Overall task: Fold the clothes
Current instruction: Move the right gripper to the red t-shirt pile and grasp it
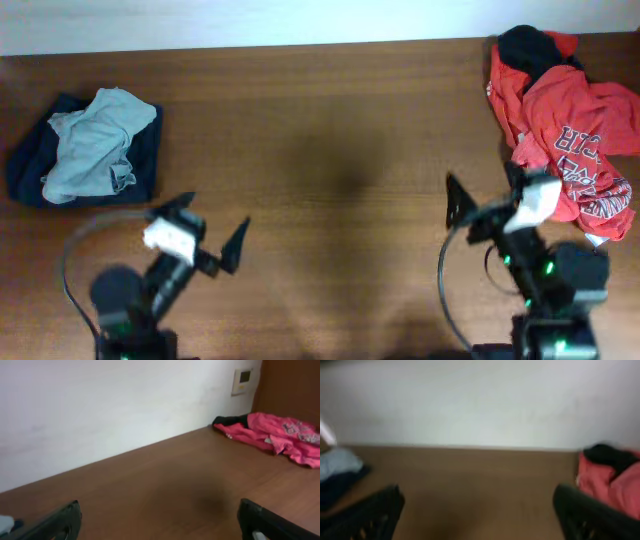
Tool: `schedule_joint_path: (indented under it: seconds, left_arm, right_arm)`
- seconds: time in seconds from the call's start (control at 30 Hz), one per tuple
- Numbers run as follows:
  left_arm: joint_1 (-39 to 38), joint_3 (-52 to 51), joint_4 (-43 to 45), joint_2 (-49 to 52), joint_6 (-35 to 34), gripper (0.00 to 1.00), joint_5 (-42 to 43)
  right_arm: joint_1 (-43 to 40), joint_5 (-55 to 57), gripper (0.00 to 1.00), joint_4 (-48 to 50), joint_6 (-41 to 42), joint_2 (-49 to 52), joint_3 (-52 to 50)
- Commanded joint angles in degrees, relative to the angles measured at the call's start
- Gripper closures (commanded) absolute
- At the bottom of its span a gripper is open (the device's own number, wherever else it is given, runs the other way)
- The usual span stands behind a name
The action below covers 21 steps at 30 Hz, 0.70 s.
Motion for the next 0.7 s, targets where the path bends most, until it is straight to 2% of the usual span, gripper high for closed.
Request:
schedule_joint_path:
  seconds: [0.0, 0.2, 0.3, 0.43, 0.67]
  left_arm:
    - [-0.2, 10.8, -3.6, 11.2, -0.6, 0.01, 3.8]
    - [-1.3, 34.9, -22.2, 32.1, -0.5, 0.01, 7.1]
    - [-3.0, 44.5, -28.0, 40.2, -0.5, 0.01, 7.1]
    - [-4.7, 48.2, -28.9, 46.4, -0.6, 0.01, 7.1]
    - [-5.7, 48.2, -30.6, 52.9, -0.5, 0.01, 8.5]
  right_arm:
    - [0.2, -2.3, 0.02, -4.7, 0.3, 8.9, 11.1]
    - [0.2, -2.3, 0.02, -20.3, -2.5, 26.0, 31.9]
    - [0.2, -2.4, 0.02, -27.2, -2.4, 33.2, 40.6]
    - [0.2, -2.5, 0.01, -29.6, -2.4, 38.9, 45.8]
    - [-1.7, -2.8, 0.01, -31.3, -2.3, 41.9, 45.8]
